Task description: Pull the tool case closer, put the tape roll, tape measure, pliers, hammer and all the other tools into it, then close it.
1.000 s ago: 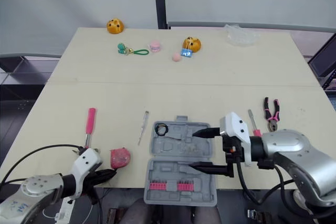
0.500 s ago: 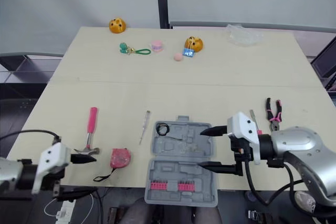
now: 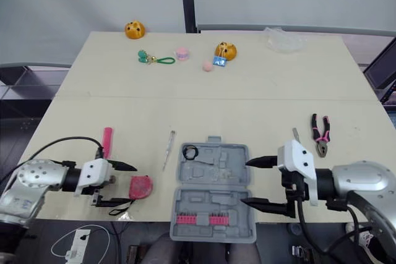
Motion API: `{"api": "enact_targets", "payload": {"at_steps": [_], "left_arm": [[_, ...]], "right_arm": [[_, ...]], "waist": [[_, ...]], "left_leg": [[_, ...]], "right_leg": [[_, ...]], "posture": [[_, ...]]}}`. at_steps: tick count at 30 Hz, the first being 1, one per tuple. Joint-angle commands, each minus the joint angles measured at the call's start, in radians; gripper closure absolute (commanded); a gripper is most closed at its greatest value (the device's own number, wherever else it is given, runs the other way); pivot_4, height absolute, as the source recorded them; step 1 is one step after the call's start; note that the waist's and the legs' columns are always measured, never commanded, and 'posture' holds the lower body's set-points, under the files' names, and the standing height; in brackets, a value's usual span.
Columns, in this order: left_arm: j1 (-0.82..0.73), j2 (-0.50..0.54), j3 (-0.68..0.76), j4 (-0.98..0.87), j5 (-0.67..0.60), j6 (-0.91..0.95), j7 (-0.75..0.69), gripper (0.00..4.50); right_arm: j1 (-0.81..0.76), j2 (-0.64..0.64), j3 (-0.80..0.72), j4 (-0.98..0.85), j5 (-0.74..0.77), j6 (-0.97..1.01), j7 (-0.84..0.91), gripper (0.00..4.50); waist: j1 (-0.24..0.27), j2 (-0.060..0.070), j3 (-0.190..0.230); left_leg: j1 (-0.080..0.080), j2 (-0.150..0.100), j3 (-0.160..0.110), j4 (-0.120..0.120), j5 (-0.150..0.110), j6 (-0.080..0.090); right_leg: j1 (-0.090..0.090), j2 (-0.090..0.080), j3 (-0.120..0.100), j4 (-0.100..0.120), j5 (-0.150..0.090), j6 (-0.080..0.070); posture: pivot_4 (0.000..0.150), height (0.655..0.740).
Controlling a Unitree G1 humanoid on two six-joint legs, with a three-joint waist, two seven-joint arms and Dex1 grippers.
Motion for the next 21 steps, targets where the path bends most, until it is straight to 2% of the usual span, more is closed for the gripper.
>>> {"api": "enact_targets", "payload": {"at_steps": [1,20,21], "left_arm": [[-0.023,-0.017,-0.022,0.013,0.021,-0.014,0.017,0.04],[-0.033,-0.061,-0.087,0.07,0.113,-0.013,0.119,0.04],[-0.037,-0.062,-0.089,0.078,0.119,-0.019,0.123,0.42]], "right_arm": [[0.005,-0.002,-0.035,-0.038,0.024,0.003,-0.013,0.0],[-0.003,0.0,-0.017,-0.045,0.035,0.01,-0.046,0.0],[-0.002,-0.001,-0.018,-0.044,0.035,0.009,-0.045,0.0]], "waist": [[0.0,0.0,0.0],[0.001,0.0,0.0],[0.002,0.0,0.0]], "left_leg": [[0.001,0.0,0.0,0.0,0.0,0.0],[0.001,0.0,-0.001,0.0,0.0,0.0],[0.002,0.0,-0.001,0.0,0.0,0.0]], "right_leg": [[0.0,0.0,0.001,0.0,0.0,0.0],[0.001,-0.001,0.006,0.0,0.0,0.0],[0.002,-0.001,0.006,0.0,0.0,0.0]], "posture": [[0.15,0.74],[0.15,0.74],[0.15,0.74]]}}
